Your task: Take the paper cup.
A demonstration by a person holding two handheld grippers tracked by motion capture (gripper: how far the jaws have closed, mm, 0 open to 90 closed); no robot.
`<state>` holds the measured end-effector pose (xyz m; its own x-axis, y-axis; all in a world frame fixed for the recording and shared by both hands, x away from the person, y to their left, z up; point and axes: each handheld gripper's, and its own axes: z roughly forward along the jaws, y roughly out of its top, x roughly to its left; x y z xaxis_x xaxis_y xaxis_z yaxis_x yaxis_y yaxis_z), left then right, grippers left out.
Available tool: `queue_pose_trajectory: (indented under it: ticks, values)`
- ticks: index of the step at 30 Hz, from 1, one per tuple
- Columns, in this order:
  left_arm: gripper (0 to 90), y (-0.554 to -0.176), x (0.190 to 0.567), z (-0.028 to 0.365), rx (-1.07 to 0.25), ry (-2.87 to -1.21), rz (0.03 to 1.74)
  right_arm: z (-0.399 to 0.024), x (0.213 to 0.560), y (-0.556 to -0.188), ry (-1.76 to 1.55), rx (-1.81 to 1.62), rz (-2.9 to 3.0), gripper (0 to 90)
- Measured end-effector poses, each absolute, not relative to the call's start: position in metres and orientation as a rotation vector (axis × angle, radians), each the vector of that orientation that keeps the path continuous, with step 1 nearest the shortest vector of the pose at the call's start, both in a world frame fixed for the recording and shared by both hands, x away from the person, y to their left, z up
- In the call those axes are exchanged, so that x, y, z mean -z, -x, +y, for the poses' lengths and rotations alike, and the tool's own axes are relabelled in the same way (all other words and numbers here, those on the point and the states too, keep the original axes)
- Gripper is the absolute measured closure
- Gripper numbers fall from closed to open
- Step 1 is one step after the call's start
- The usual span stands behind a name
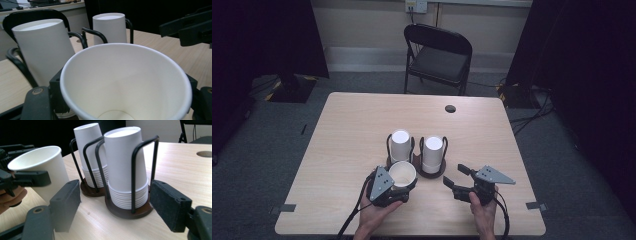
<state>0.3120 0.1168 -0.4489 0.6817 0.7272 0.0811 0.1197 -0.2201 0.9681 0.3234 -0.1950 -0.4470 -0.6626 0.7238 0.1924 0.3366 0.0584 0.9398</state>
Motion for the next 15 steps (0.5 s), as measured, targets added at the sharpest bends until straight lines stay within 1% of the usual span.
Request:
queue_pose_trajectory:
  ticks: [5,9,10,15]
  values:
    - [23.3,-0.315,0.447,0.129,-0.658,-1.705,0.716,-0.202,0.453,-0.32,-1.059,-1.642,1.975,23.4]
    - [23.2,-0.318,0.447,0.141,-0.645,-1.678,0.734,-0.208,0.457,-0.318,-1.086,-1.599,1.945,24.3]
    - [23.2,-0.319,0.447,0.144,-0.648,-1.679,0.74,-0.209,0.458,-0.319,-1.097,-1.576,1.946,25.4]
    - [23.2,-0.324,0.445,0.154,-0.671,-1.672,0.765,-0.214,0.467,-0.319,-1.083,-1.573,1.956,25.3]
